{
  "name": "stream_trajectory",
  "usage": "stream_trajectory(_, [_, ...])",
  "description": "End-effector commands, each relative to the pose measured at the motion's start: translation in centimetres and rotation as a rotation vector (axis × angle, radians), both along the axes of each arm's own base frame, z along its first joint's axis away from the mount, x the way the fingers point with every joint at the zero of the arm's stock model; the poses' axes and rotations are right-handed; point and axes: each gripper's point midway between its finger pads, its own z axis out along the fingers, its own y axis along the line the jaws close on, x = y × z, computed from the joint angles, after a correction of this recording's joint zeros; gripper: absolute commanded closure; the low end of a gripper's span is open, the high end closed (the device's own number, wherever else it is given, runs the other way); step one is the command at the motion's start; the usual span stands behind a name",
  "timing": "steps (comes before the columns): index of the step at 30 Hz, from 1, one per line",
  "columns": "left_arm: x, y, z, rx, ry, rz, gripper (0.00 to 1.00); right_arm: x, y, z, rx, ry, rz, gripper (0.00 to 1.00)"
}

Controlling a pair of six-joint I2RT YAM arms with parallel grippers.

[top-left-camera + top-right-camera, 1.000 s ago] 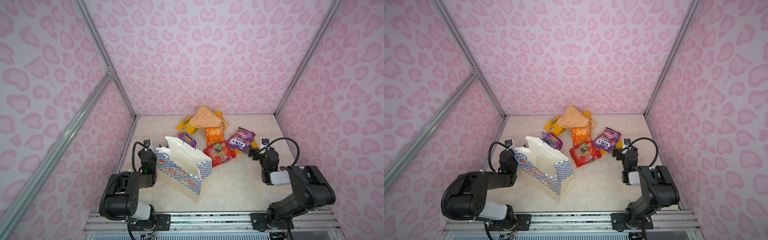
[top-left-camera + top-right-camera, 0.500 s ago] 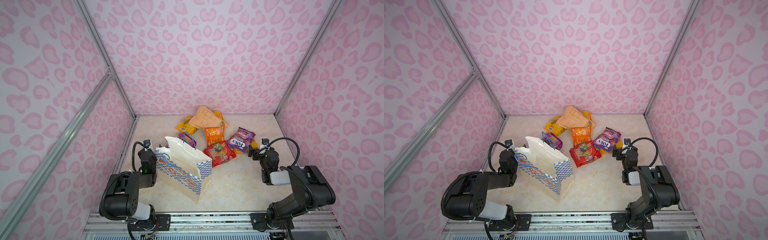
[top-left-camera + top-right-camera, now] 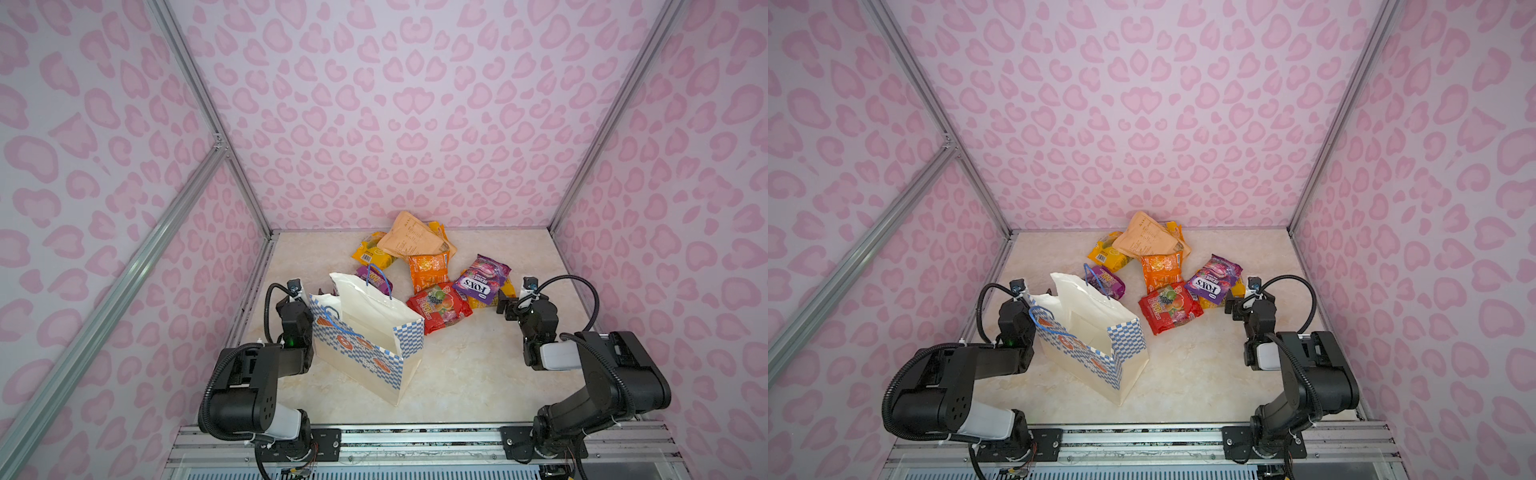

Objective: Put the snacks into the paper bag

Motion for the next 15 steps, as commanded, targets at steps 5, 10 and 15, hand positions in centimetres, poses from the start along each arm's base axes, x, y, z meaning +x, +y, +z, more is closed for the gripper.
stream_trajectory(5, [0.23,-0.06,0.82,0.005,-0.029,-0.006,0.02,0.07,-0.06,0.31,0.002,-0.013,-0.005,0.0])
stream_trajectory(10, [0.26,-0.06,0.78,0.004,-0.027,-0.005,0.02,0.06,-0.12,0.23,0.007,-0.01,-0.005,0.0])
stream_trajectory(15, [0.26,-0.09,0.76,-0.009,-0.028,-0.021,0.02,0.09,-0.34,0.28,0.03,-0.013,0.004,0.0])
